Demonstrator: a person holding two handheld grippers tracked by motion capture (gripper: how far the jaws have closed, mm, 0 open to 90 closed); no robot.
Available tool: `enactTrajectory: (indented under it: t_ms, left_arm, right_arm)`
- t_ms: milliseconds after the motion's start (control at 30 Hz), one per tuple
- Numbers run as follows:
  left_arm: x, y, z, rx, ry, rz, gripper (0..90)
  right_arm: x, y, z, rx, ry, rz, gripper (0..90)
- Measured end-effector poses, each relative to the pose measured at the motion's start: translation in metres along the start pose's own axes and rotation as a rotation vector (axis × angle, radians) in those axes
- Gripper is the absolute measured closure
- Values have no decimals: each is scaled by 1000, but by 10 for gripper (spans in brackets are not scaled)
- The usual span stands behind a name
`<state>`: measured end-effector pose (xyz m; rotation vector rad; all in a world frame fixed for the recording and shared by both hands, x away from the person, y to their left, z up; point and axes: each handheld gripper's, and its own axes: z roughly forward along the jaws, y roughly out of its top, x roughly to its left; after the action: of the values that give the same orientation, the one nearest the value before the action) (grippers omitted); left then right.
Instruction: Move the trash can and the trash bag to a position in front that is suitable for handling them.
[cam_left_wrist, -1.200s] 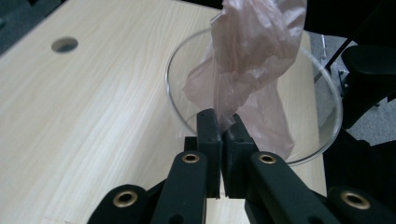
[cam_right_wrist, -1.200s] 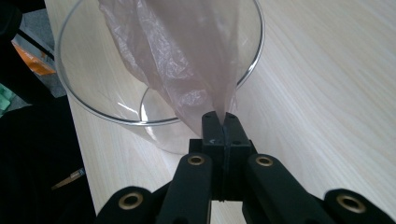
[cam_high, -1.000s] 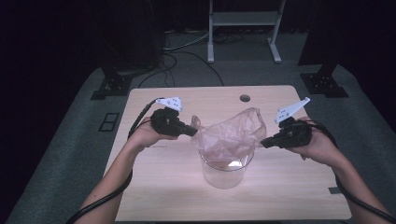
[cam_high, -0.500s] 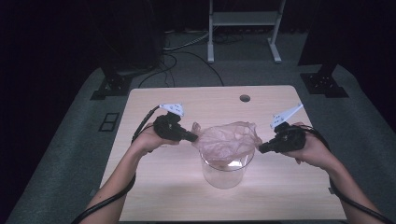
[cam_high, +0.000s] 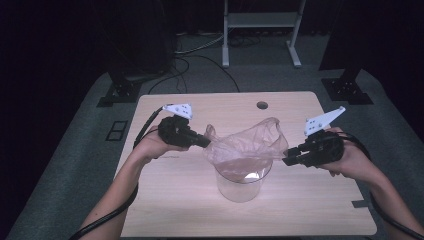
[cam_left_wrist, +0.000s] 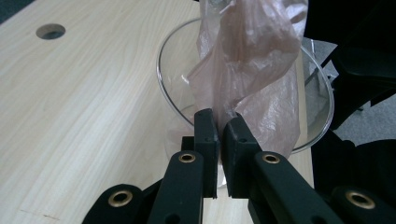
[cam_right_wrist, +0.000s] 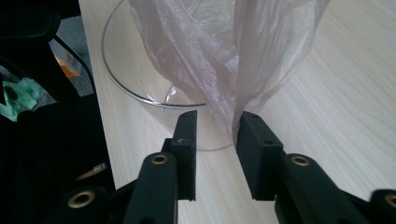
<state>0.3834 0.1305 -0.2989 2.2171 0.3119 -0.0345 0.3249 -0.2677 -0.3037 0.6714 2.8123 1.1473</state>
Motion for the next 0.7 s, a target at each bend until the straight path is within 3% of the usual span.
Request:
enactTrajectory:
  t_ms: [233, 367, 533, 700]
  left_arm:
    - [-1, 9, -5, -14, 10, 23, 848]
    - [-3, 7, -6, -10, -5, 31, 855]
    - [-4, -7, -2, 12, -41, 13, 886]
    - [-7, -21, 4, 20, -78, -1, 892]
  right_arm:
    - [5, 15, -3, -4, -35, -37, 670]
    - [3, 21, 6, 33, -39, -35, 900]
    - [6, 17, 17, 109, -16, -47, 900]
    - [10, 11, 22, 136, 6, -49, 900]
